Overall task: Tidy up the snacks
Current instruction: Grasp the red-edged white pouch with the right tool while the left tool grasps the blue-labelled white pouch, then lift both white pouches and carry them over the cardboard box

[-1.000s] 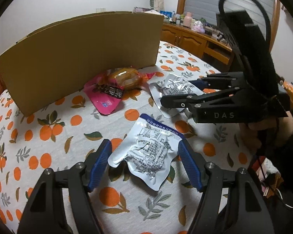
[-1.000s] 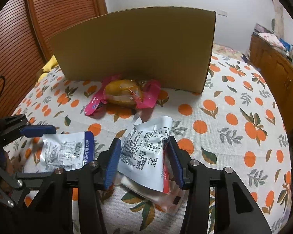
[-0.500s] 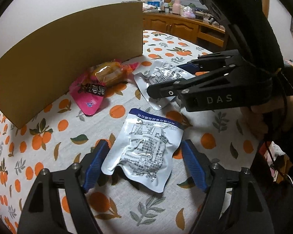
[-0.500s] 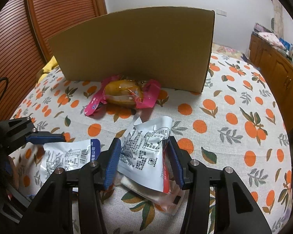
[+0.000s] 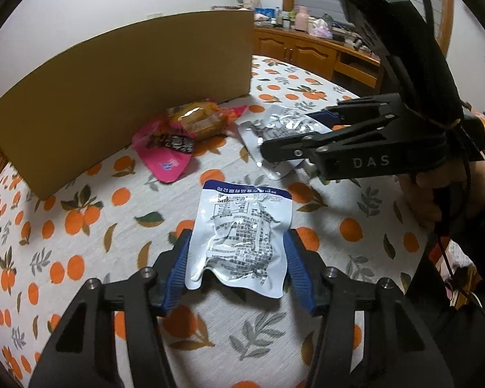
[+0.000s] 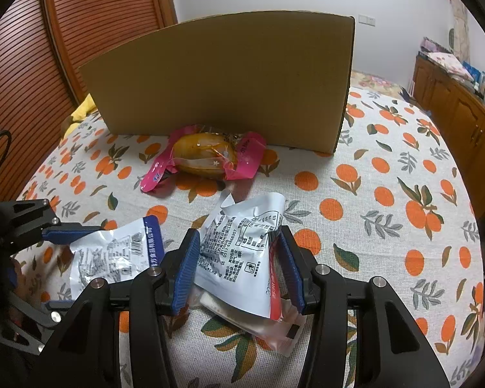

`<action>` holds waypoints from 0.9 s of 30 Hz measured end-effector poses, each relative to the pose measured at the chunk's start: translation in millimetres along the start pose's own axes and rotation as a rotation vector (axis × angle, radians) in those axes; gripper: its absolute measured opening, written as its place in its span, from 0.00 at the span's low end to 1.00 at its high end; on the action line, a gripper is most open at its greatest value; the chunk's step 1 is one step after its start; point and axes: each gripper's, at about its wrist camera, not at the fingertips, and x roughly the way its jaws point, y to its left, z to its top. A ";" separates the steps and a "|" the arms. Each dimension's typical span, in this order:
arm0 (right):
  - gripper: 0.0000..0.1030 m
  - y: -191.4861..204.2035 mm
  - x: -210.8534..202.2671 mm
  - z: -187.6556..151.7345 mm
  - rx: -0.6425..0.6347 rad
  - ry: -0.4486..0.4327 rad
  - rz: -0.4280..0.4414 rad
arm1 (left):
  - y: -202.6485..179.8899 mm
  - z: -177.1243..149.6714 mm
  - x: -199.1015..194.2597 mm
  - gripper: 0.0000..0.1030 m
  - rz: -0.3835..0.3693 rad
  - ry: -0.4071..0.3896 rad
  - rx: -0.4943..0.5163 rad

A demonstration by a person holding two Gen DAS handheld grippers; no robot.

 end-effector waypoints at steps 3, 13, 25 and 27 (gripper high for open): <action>0.48 0.4 -0.2 0.4 0.002 0.000 0.002 | 7.0 -2.6 -5.3 0.53 0.012 -0.015 -0.036; 0.48 -0.4 -0.8 0.5 0.007 -0.002 0.008 | 27.0 -1.3 -24.2 0.54 0.046 -0.073 -0.107; 0.43 -0.2 -11.2 -0.9 0.006 -0.053 0.011 | 35.8 6.7 -36.7 0.54 0.064 -0.118 -0.127; 0.41 1.7 -14.2 -1.0 -0.004 -0.064 0.013 | 35.2 8.3 -38.0 0.54 0.067 -0.125 -0.125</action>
